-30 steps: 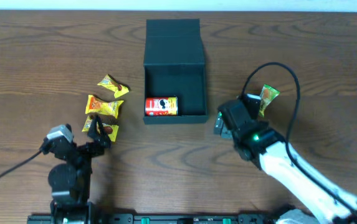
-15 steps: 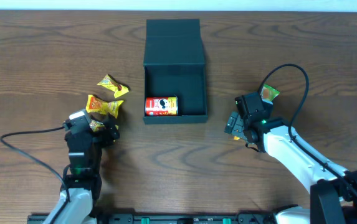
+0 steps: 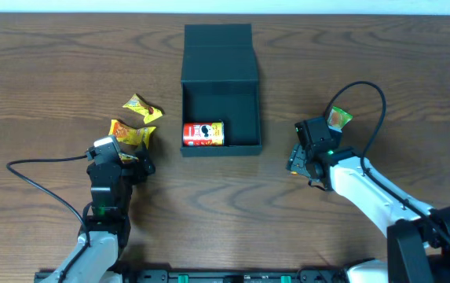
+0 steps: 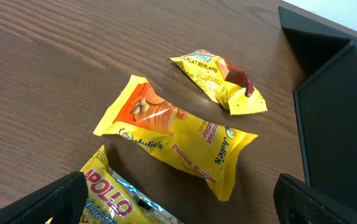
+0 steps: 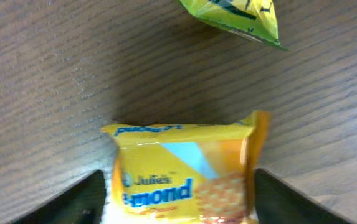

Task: Pack container
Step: 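Place the yellow packet into the box beside the can, release, then grasp the green-wrapped packet with the right gripper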

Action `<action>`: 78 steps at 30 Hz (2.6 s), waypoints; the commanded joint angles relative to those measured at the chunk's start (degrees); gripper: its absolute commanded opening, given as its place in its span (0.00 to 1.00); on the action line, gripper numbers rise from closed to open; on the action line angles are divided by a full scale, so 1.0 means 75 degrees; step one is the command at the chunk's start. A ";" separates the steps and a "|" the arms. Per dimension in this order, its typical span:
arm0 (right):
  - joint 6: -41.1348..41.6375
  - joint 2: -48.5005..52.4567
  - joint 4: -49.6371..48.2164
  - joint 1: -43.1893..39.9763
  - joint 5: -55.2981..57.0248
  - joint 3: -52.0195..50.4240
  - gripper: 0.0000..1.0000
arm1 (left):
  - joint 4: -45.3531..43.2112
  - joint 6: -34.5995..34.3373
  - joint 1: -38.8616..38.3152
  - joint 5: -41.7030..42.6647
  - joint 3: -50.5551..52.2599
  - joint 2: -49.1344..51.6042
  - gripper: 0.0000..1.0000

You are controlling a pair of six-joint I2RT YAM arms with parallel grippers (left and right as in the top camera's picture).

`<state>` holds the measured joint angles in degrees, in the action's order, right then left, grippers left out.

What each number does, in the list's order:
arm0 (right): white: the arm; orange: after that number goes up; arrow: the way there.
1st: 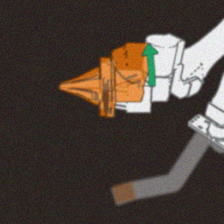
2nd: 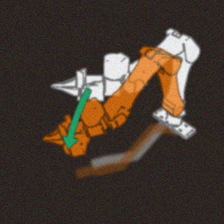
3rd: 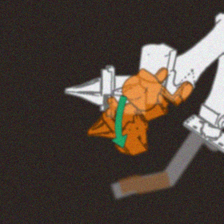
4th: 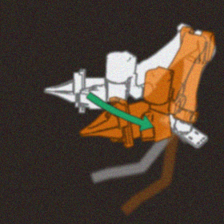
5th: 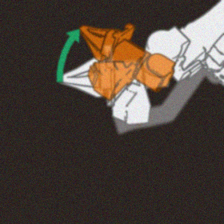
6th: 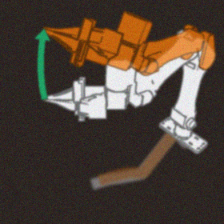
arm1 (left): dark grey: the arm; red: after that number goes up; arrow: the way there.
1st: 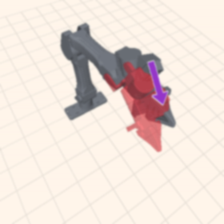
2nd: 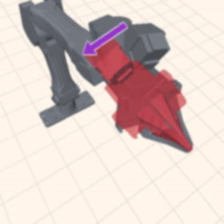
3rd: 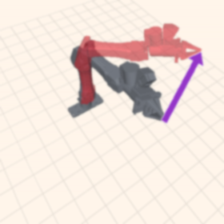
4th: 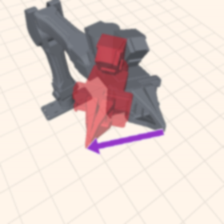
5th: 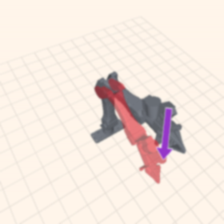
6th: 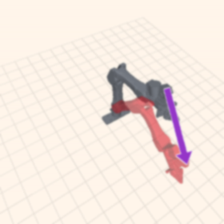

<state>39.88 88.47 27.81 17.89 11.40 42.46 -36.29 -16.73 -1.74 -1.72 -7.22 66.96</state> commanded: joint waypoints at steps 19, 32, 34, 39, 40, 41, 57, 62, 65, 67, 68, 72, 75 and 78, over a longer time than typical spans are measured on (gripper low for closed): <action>-0.0842 -0.0271 0.1029 0.0134 -0.0323 0.1845 0.29 | 0.0038 -0.0058 -0.0038 0.0029 -0.0175 0.0035 0.96; -0.1559 -0.0609 0.1871 0.1886 -0.0323 0.4436 0.27 | 0.0274 -0.0061 -0.0038 0.0029 -0.0175 0.0035 0.96; -0.1556 -0.0545 0.1938 0.2055 -0.0323 0.4433 0.27 | 0.0297 -0.0061 -0.0038 0.0029 -0.0175 0.0035 0.96; -0.1492 -0.0085 0.1950 0.2308 -0.0323 0.4433 0.24 | 0.0347 -0.0195 -0.0038 0.0038 -0.0175 0.0035 0.96; -0.1492 0.0050 0.1900 0.2349 -0.0321 0.4433 0.24 | 0.0358 -0.0207 -0.0038 0.0038 -0.0175 0.0035 0.96; -0.1495 0.0187 0.1830 0.2378 -0.0306 0.4433 0.24 | 0.0376 -0.0207 -0.0038 0.0038 -0.0175 0.0035 0.96; -0.2055 0.0548 0.1515 0.2390 -0.0408 0.4433 0.37 | 0.0388 -0.0230 -0.0038 0.0032 -0.0175 0.0032 0.96; -0.2576 0.0478 0.1183 0.2218 0.0254 0.4436 0.56 | -0.0012 -0.0236 -0.0038 -0.0009 -0.0175 -0.0047 0.98; -0.1944 0.0329 0.1480 0.1784 0.0933 0.4433 0.60 | 0.0047 -0.0224 -0.0038 -0.0373 -0.0236 -0.0050 0.98; -0.1690 0.0283 0.1731 0.1300 0.1049 0.4433 0.66 | 0.0137 -0.0224 -0.0038 -0.0516 -0.0262 -0.0050 0.98; -0.1690 0.0283 0.1833 0.1055 0.1020 0.4433 0.68 | 0.0163 -0.0224 -0.0038 -0.0516 -0.0262 -0.0050 0.98; -0.1687 0.0519 0.2180 0.0213 0.0775 0.4383 0.75 | 0.0204 -0.0227 -0.0038 -0.0516 -0.0262 -0.0050 0.98; -0.1265 0.0880 0.2288 -0.0114 0.0909 0.4269 0.72 | 0.0189 -0.0242 -0.0038 -0.0498 -0.0262 -0.0050 0.98; -0.0595 0.1343 0.2378 -0.0455 0.1052 0.4234 0.67 | 0.0219 -0.0254 -0.0038 -0.0510 -0.0259 -0.0050 0.98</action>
<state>29.74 95.04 45.30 16.40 17.54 75.02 -34.72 -18.22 -1.74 -4.51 -7.70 66.96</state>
